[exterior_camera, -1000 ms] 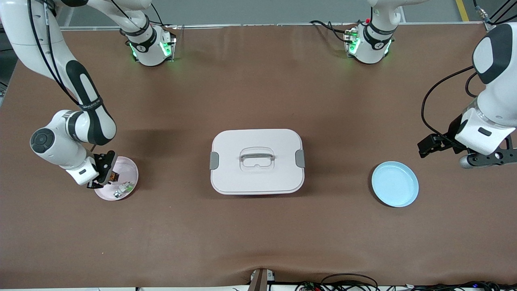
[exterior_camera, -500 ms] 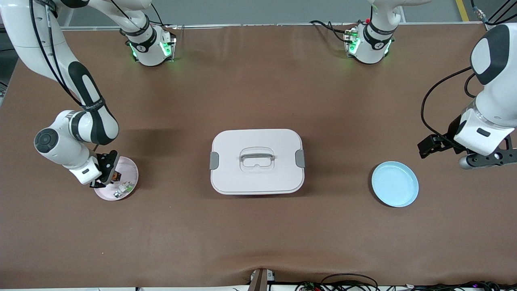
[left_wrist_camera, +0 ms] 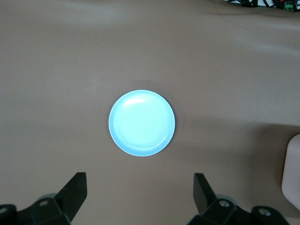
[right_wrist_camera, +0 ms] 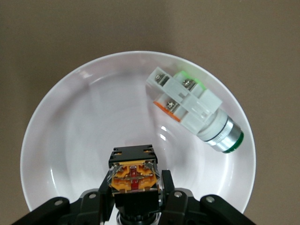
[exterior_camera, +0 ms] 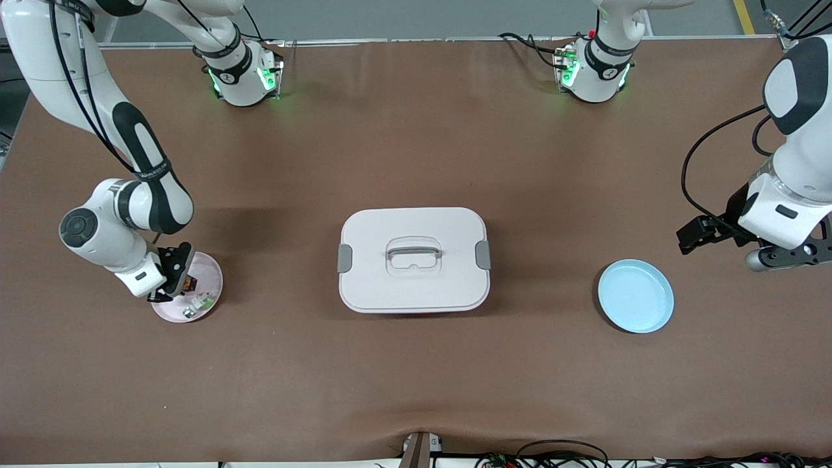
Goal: Transfer orange switch to right arm and place
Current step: 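Lower the switch onto the pink plate with the right gripper, then open the right gripper and lift it away from the plate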
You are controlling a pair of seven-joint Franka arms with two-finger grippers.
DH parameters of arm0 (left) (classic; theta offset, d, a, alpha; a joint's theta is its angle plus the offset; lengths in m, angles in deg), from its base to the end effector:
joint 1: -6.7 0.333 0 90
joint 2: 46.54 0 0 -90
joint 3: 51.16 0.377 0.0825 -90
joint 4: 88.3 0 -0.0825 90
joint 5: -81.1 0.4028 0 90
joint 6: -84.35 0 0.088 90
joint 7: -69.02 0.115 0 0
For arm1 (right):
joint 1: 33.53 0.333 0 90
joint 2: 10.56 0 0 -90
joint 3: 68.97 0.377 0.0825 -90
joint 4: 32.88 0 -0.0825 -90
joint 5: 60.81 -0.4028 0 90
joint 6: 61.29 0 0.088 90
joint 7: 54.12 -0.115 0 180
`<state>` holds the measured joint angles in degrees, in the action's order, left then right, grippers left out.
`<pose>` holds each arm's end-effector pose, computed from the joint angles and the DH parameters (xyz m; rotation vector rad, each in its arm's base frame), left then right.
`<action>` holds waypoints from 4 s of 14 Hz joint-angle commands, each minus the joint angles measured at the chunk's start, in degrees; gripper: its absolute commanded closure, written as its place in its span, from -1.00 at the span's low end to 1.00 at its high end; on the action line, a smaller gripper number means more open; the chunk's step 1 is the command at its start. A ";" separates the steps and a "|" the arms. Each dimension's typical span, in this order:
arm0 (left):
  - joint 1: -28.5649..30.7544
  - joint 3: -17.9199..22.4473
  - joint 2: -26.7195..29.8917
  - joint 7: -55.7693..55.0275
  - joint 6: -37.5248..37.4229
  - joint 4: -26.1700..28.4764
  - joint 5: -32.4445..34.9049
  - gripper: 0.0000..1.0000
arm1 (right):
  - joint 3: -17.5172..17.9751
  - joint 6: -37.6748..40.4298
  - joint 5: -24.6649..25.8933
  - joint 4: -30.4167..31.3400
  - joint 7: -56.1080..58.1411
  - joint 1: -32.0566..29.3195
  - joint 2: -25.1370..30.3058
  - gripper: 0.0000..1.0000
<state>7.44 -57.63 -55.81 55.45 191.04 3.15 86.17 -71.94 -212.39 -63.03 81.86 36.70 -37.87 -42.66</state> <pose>0.6506 -0.0520 0.5935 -3.0817 -0.1825 -0.1780 0.6508 -0.0825 0.2088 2.3217 2.0225 0.0677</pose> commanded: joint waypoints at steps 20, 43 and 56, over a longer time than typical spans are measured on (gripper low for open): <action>2.16 -0.47 6.10 -0.23 1.51 6.64 -3.57 -1.00 | 0.51 17.48 -0.07 -6.53 -8.54 -0.58 4.67 -1.00; 2.18 1.45 8.30 4.33 -4.13 0.13 -4.28 -1.00 | 0.07 44.47 1.33 -18.40 -30.25 -2.69 15.75 -1.00; 2.25 5.42 8.74 11.19 -4.30 0.04 -7.44 -1.00 | 0.15 61.69 3.45 -23.22 -62.50 -3.83 24.90 -1.00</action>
<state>9.61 -52.76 -47.40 65.42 187.89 4.01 79.72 -72.66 -153.89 -60.66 60.86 -20.88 -40.54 -18.52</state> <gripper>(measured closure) 0.000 0.000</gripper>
